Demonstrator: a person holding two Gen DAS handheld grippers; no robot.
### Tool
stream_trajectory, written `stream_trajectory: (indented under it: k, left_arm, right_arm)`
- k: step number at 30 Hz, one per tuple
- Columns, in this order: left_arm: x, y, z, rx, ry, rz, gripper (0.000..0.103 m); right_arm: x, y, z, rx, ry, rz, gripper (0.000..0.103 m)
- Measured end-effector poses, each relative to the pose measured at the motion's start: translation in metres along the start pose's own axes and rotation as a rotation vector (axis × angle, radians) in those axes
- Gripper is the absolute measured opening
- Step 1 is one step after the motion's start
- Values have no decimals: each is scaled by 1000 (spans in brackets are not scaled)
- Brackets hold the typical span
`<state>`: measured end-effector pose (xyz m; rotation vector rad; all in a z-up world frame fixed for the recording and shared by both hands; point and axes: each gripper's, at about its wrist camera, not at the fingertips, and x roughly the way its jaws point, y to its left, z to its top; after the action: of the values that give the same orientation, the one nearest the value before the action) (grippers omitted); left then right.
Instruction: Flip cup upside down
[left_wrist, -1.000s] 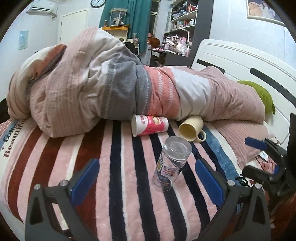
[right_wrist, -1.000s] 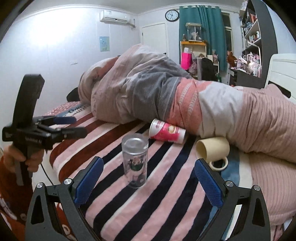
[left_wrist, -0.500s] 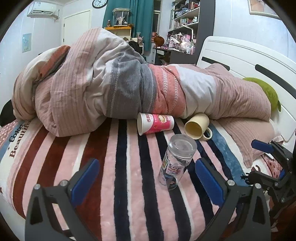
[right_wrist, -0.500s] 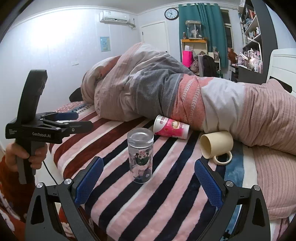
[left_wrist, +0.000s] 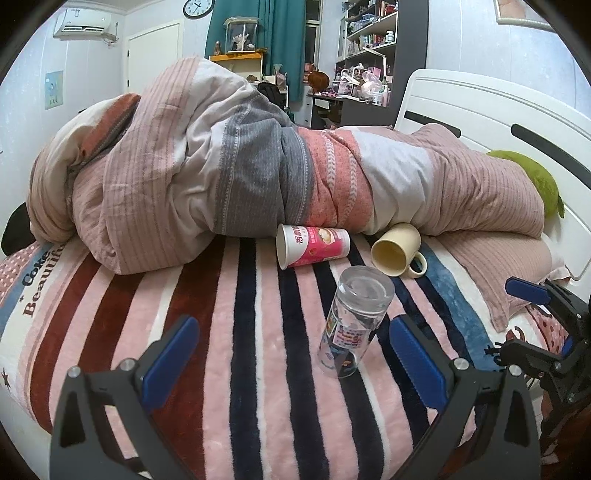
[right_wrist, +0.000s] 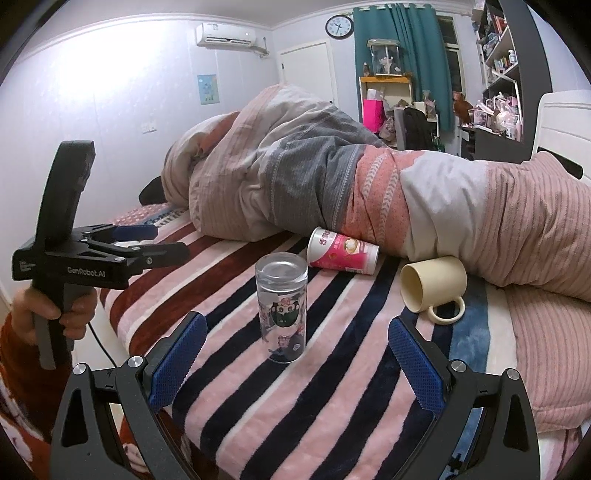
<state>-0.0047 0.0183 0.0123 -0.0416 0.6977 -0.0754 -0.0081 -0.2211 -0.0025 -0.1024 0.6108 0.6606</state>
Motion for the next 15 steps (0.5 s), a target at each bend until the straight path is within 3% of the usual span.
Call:
stream_trajectory:
  k: [15]
  left_arm:
    - [-1,1,0,-5,1,3,103]
  right_arm:
    - [-2,4,3,14,-8,6,99]
